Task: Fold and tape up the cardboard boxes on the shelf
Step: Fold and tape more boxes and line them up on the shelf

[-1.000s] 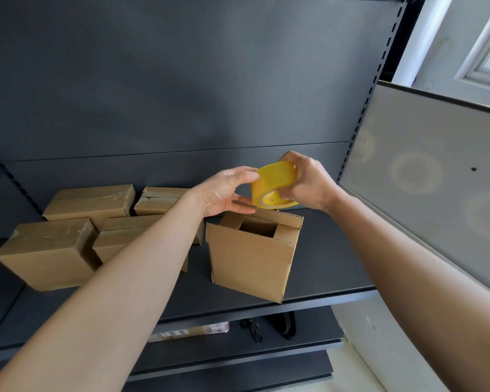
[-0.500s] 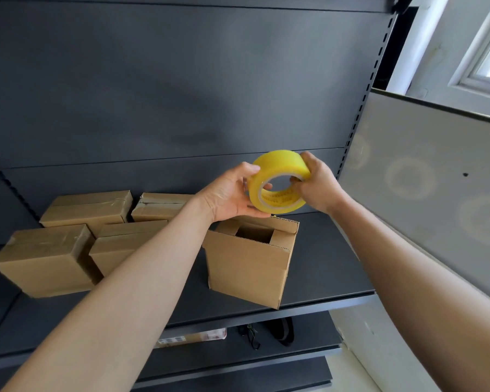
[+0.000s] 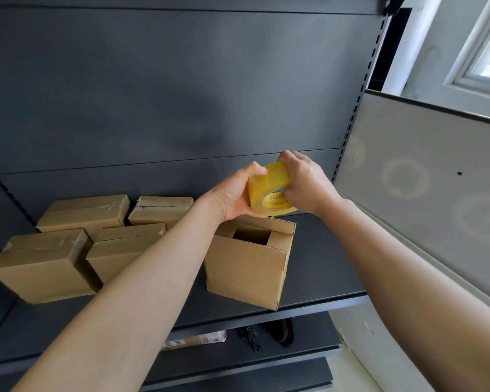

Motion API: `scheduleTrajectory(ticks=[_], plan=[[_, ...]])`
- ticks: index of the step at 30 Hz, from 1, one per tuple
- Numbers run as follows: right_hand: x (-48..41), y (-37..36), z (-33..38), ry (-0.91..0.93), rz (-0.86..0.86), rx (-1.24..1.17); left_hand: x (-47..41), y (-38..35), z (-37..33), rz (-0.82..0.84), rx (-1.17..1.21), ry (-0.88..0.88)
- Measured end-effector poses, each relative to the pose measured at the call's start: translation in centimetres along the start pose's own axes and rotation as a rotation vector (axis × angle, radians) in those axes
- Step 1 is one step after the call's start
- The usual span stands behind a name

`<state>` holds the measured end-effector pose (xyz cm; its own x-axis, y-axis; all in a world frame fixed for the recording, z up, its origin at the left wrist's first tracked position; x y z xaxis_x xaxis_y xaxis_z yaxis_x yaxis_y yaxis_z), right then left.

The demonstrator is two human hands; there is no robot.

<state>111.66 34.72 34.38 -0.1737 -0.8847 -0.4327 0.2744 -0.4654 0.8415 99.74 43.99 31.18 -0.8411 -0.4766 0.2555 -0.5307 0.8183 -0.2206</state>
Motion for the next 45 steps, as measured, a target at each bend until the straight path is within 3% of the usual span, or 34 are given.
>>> scheduleTrajectory(ticks=[3, 6, 10, 14, 19, 24, 28, 32, 36, 41, 45], plan=[[-0.1, 0.4, -0.5, -0.004, -0.089, -0.162, -0.3, 0.0, 0.0, 0.047, 0.094, -0.043], [0.0, 0.8, -1.9, -0.206, -0.247, -0.397, -0.3, 0.0, 0.3, 0.105, 0.224, -0.105], [0.6, 0.6, -3.6, -0.396, -0.307, -0.669, -0.4, -0.4, 0.0, 0.172, 0.273, -0.116], [0.9, 0.5, -3.9, -0.372, -0.333, -0.471, -1.0, -1.1, -0.3, 0.056, 0.123, -0.06], [0.9, 1.0, -3.3, -0.174, -0.273, -0.111, -1.4, -2.7, -0.4, 0.009, -0.003, 0.011], [1.4, 1.0, -3.5, -0.022, -0.2, 0.086, -2.1, -4.9, -1.3, -0.046, -0.148, 0.042], [2.0, 1.6, -4.7, -0.042, -0.26, -0.135, -3.0, -5.7, -1.2, -0.034, -0.133, 0.043], [2.9, 2.4, -7.5, -0.328, -0.356, -0.465, -3.7, -6.1, -0.6, 0.05, 0.097, 0.043], [3.8, 2.1, -9.3, -0.395, -0.33, -0.365, -4.8, -7.1, -0.5, 0.002, -0.014, 0.04], [4.3, 2.4, -9.4, -0.219, -0.296, -0.147, -6.1, -9.7, -0.1, 0.017, -0.158, 0.101], [5.1, 2.9, -10.8, -0.215, -0.343, -0.13, -6.9, -10.6, 0.5, 0.064, -0.118, 0.138]])
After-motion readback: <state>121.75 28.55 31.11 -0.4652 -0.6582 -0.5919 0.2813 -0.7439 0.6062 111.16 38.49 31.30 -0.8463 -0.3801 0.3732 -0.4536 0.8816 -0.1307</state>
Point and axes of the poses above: each hand's wrist, its own x-axis away from the middle knuckle, its own y-axis out of the back of the hand, z = x × y, the point moved 2 cm from there along -x, towards the middle knuckle, and after that the axes turned 2 degrees about y, right-handed, at the moved point
